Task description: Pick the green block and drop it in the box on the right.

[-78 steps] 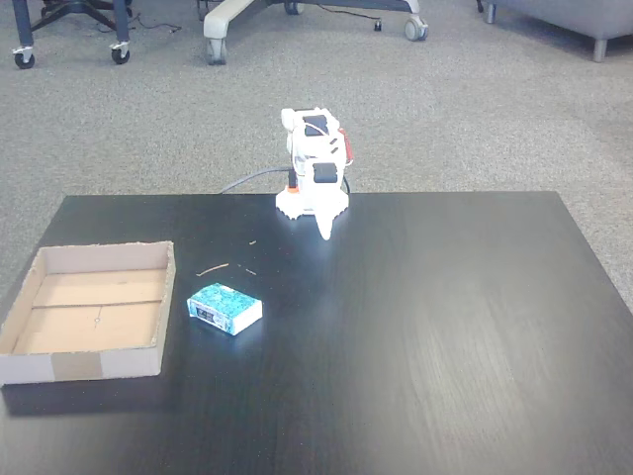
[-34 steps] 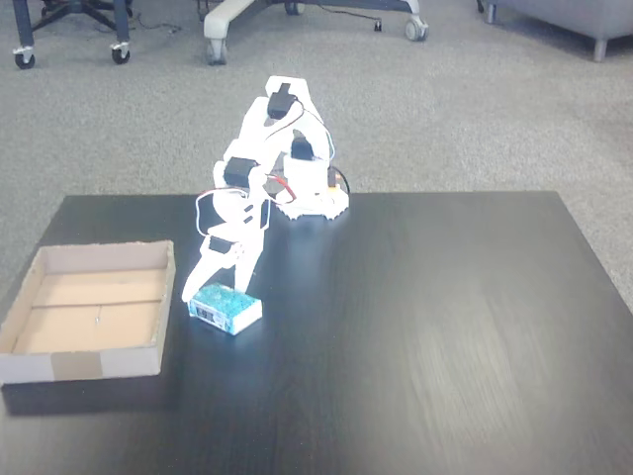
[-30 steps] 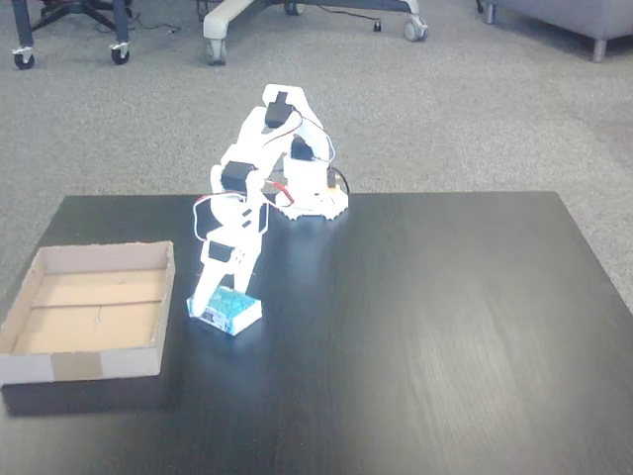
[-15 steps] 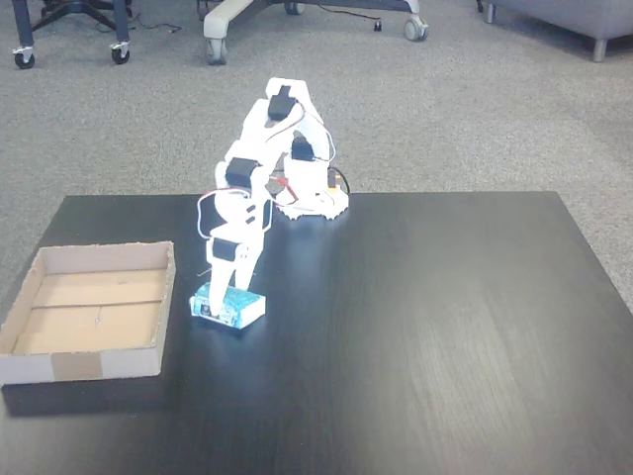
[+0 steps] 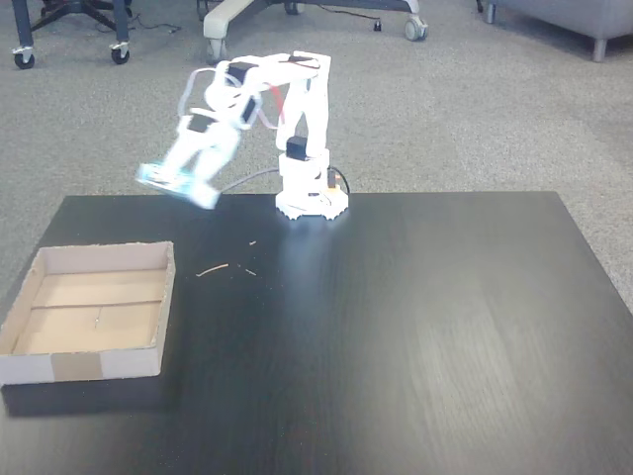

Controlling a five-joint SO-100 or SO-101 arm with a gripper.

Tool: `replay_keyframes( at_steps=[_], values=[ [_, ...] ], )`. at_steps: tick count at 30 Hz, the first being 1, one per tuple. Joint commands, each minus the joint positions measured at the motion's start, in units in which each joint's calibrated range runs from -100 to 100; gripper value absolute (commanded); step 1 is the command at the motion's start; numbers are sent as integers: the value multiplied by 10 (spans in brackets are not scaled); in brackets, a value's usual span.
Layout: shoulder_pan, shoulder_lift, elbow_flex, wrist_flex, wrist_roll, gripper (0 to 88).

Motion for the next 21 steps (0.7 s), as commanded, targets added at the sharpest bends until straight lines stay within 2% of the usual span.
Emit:
replay_keyframes(
  at_steps=[1,6,10,15,21],
  values=[
    [66,65,-88,-27,9,266],
    [55,280,-205,-79,11,270],
    [27,419,-272,-30,16,277],
    [33,435,-282,-3,15,264],
    [107,414,-321,-10,5,279]
  ],
)
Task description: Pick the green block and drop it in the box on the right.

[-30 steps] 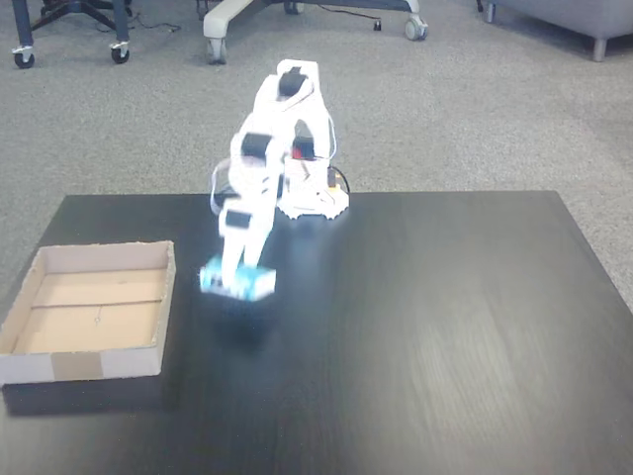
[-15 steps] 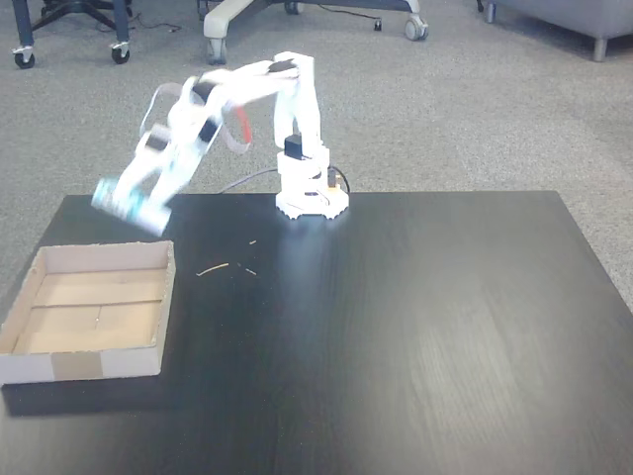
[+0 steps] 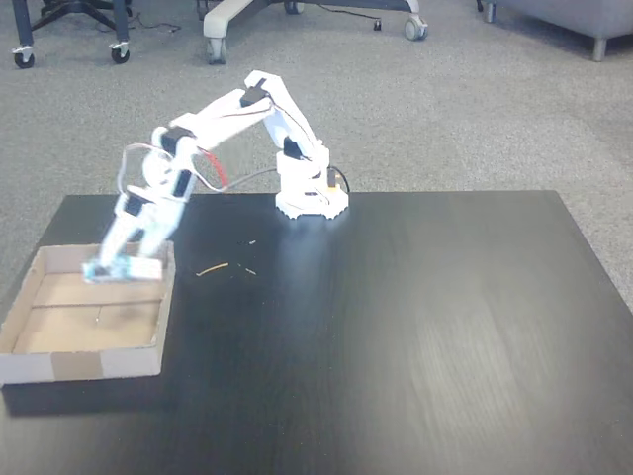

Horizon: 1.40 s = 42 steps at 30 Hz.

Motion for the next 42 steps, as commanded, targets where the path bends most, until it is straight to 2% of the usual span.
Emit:
replay_keyframes(
  at_steps=[1,4,5,7,8,12,15,18,19,20,22,25,28,42],
  values=[
    [39,-34,2,-23,1,280],
    [46,-44,26,-46,0,288],
    [44,-44,30,-46,0,317],
    [43,-48,40,-33,-8,561],
    [44,-52,45,-32,-12,618],
    [34,-104,129,-57,-11,645],
    [-49,-333,423,-186,-15,566],
    [-243,-724,723,-171,-10,484],
    [-302,-851,766,-100,-15,345],
    [-348,-962,793,-17,-21,6],
    [-392,-1122,887,61,-26,1],
    [-413,-1245,1072,40,3,1],
    [-412,-1245,1155,-22,29,1],
    [-401,-1246,1163,-14,21,1]
  ],
)
